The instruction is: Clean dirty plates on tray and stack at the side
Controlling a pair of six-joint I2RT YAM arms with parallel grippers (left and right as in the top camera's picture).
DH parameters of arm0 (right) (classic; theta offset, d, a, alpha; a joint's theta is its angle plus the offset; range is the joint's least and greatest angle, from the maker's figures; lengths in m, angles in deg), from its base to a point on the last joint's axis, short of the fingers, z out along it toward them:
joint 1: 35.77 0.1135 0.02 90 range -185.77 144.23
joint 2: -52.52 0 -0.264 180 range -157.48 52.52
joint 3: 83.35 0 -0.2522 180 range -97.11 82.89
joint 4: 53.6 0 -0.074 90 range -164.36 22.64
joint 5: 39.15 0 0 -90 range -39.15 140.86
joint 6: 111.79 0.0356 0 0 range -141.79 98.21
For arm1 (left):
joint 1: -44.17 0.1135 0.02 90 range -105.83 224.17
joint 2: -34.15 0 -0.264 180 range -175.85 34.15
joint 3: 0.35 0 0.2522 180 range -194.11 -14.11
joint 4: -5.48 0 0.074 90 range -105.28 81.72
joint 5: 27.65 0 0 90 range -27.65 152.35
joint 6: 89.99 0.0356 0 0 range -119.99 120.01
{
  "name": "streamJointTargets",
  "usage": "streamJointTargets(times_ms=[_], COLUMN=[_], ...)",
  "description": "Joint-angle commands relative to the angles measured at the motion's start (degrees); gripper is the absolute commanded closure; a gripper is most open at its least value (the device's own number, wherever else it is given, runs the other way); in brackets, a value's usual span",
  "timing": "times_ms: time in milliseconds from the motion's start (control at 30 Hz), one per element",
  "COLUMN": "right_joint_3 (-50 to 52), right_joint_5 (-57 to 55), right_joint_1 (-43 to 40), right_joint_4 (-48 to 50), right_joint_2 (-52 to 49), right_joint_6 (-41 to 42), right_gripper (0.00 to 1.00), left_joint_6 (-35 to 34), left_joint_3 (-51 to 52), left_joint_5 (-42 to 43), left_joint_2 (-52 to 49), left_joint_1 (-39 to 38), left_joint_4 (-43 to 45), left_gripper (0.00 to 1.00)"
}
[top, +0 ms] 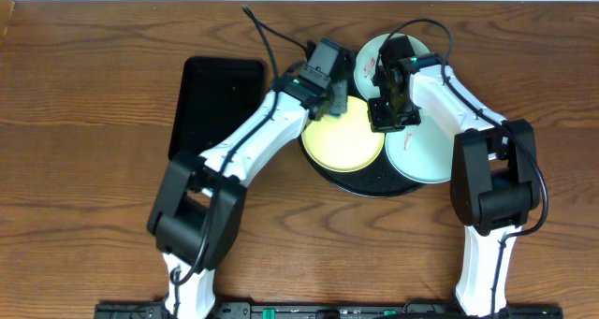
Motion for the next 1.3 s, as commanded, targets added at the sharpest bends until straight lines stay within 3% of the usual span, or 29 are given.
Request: streamJointTargets(times_ms=[0,167,500,800,967,1100,1267], right_joint_3=[0.5,0.5,0.5,0.5,0.5,0.5,0.5], right_joint_5=[-1.2,-1.2,-1.2,-1.2,-1.2,-1.2,-1.2], right_joint_1=[1.0,1.0,1.0,1.0,1.0,1.0,1.0], right_joint_4=[-0.2,0.2,0.2,0.1,0.0,-0.1,-0.1], right_joint_2=[-0.7,-0.7,-0.7,-0.7,-0.7,-0.7,-0.7], right_joint_6=[-0.9,-0.2,-0.2,-0.2,-0.5,-0.9,-0.9], right_gripper=[0.99,0.99,0.99,0.99,0.99,0.99,0.99], left_joint_6=[-4.2,-4.4,-7.9,5.4,6.1,6.1,5.4], left_joint_3=[0.5,1.0,4.0,3.9,3.8,2.6,1.1], left_joint_5=[6.9,6.6,5.2,-28.0,-42.0,-47.1,-47.2], left_joint_2=[-2.2,-2.4,-8.7,-10.2,-10.0,-8.9,-1.7], left_joint_1=[-0.7,-0.9,-0.7,-0.7,-0.7,-0.7,0.0], left_joint_4=[-1.6,-4.2,1.1,-1.7,-1.9,-1.9,-2.1], left_gripper=[0.93,0.92,0.92,0.92,0.92,0.92,0.92])
